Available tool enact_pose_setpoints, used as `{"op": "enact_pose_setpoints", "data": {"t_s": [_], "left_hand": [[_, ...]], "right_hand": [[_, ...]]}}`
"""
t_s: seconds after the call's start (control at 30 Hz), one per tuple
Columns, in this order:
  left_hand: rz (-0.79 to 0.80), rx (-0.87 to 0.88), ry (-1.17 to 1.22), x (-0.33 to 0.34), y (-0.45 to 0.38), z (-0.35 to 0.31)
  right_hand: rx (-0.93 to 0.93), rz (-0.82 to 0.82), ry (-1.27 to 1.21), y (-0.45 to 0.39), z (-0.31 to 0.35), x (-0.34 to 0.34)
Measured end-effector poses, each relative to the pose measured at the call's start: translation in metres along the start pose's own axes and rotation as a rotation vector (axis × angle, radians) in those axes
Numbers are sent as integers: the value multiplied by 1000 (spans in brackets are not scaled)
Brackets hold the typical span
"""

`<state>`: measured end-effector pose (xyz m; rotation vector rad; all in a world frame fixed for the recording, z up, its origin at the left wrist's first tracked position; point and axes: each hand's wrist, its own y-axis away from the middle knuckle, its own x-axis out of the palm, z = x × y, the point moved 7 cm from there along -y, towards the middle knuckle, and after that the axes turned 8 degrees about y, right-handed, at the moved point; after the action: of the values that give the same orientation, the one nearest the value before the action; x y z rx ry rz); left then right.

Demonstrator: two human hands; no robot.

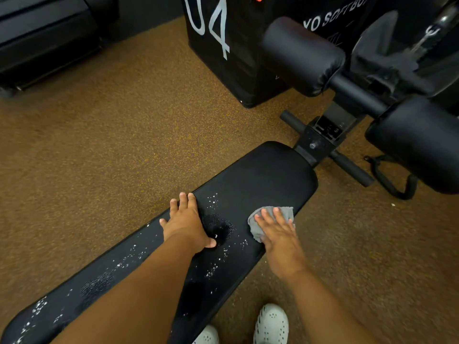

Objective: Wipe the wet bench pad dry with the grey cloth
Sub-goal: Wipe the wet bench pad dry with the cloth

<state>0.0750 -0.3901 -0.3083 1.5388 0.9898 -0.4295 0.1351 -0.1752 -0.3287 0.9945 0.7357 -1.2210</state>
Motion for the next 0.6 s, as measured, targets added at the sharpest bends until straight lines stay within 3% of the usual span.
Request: {"op": "enact_pose_setpoints", "data": {"t_s": [0.2,0.6], "left_hand": [[-16,29,-11,-5,2,-1],[-84,66,-53,-3,-4,6]], "right_hand": [[29,112,0,-2,2,-3],[20,28,24,-1,2,-6]]}}
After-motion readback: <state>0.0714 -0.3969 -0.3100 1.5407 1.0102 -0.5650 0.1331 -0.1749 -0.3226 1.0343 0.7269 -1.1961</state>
